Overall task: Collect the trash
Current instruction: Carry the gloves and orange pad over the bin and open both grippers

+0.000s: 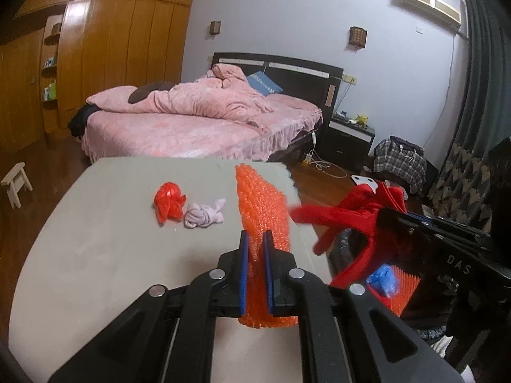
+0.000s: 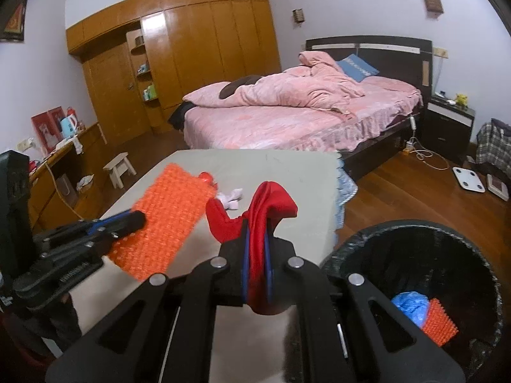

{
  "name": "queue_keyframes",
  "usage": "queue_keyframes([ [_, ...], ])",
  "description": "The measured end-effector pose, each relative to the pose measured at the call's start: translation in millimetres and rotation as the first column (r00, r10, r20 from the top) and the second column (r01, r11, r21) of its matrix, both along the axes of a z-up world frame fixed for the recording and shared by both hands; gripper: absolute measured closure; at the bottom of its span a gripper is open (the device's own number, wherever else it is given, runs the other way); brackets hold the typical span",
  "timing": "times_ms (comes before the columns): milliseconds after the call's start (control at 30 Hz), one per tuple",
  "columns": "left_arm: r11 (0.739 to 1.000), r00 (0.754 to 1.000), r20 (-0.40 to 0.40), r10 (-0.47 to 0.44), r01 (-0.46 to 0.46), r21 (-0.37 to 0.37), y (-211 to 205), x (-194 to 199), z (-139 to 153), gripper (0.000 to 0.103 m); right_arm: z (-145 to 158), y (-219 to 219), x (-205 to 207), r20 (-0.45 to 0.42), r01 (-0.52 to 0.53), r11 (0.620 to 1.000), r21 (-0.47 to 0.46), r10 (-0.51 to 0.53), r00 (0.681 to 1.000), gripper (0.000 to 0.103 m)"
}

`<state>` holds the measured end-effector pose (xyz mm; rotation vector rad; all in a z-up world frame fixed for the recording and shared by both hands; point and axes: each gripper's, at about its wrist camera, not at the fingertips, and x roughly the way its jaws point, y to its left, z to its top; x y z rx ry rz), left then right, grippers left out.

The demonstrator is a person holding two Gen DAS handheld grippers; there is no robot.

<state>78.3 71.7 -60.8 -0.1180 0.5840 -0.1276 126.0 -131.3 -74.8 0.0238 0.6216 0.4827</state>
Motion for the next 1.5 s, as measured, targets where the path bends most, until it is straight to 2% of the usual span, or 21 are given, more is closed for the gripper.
queue_keyframes([
  [333,0.999,0.998,0.043,-0.047,0.047,0.008,-23,1,18,0.094,14,-37,-10,0.034,0.059,0.998,0.003,-0.059,0.998,0.096],
  [767,0.985,0.981,0.090,-0.172,0.170,0.026,-89,6,39,0.094,31,-96,-20,0.077,0.152,0.988,0.019,-0.153,0.985,0.096],
  [1133,0.952,0.949,0.077,-0.305,0.303,0.034,-159,18,32,0.094,25,-157,-26,0.074,0.269,0.963,0.007,-0.269,0.960,0.096],
  [1500,0.925,0.924,0.054,-0.379,0.378,0.036,-207,29,20,0.094,9,-197,-29,0.054,0.343,0.939,-0.008,-0.342,0.938,0.095],
])
